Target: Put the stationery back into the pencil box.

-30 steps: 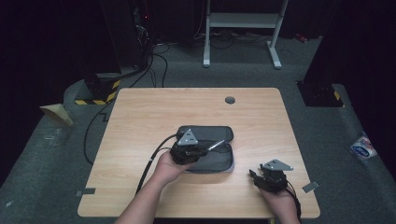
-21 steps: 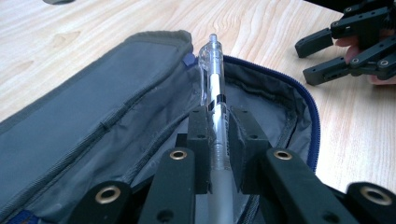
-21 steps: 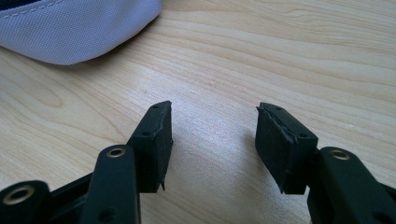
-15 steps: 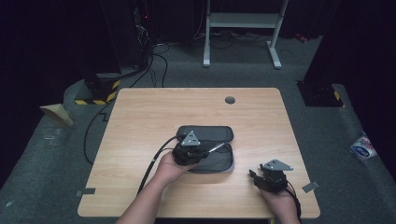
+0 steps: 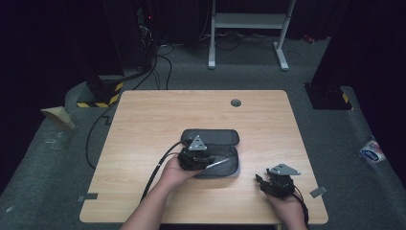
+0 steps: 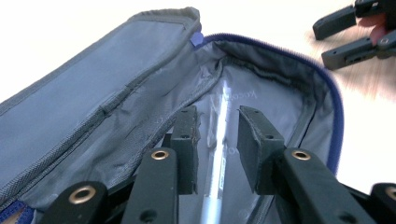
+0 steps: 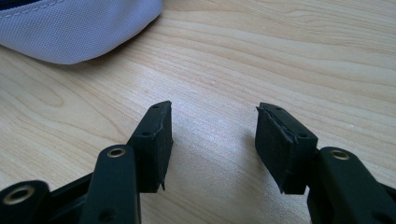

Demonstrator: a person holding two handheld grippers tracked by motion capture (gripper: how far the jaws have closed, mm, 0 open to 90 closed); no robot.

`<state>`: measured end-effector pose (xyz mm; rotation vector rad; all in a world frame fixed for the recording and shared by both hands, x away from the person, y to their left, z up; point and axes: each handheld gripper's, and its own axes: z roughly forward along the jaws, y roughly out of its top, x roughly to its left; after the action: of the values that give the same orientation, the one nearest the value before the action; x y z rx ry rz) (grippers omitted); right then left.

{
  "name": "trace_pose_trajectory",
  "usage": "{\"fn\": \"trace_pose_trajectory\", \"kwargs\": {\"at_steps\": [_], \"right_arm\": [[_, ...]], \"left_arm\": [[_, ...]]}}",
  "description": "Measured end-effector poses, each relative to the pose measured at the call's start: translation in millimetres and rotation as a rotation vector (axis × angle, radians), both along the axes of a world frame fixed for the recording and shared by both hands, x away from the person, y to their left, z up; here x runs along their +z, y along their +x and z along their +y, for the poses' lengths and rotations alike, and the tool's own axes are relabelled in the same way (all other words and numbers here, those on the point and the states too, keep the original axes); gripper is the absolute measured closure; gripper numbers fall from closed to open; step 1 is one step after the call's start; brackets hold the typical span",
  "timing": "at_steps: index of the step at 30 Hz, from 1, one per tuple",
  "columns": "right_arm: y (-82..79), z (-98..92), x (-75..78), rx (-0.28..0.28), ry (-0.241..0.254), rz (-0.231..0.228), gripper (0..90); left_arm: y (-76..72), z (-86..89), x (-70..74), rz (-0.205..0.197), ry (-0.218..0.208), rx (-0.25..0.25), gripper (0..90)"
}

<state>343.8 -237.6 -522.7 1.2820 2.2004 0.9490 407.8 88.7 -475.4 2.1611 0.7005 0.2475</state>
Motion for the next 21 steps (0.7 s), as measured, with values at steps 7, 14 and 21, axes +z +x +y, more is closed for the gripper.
{"fn": "trace_pose_trajectory", "kwargs": {"at_steps": [7, 14, 21], "right_arm": [[0.0, 0.0, 0.0, 0.0, 0.0, 0.0, 45.9], [0.0, 0.0, 0.0, 0.0, 0.0, -0.001, 45.9], [0.0, 0.3, 0.0, -0.002, 0.001, 0.0, 45.9]], "left_arm": [[-3.8, 5.7, 1.3, -0.015, -0.029, 0.064, 57.2], [-9.1, 12.3, 0.5, -0.031, -0.055, 0.132, 43.8], [-14.2, 21.3, 3.2, -0.044, -0.066, 0.179, 36.2]]}}
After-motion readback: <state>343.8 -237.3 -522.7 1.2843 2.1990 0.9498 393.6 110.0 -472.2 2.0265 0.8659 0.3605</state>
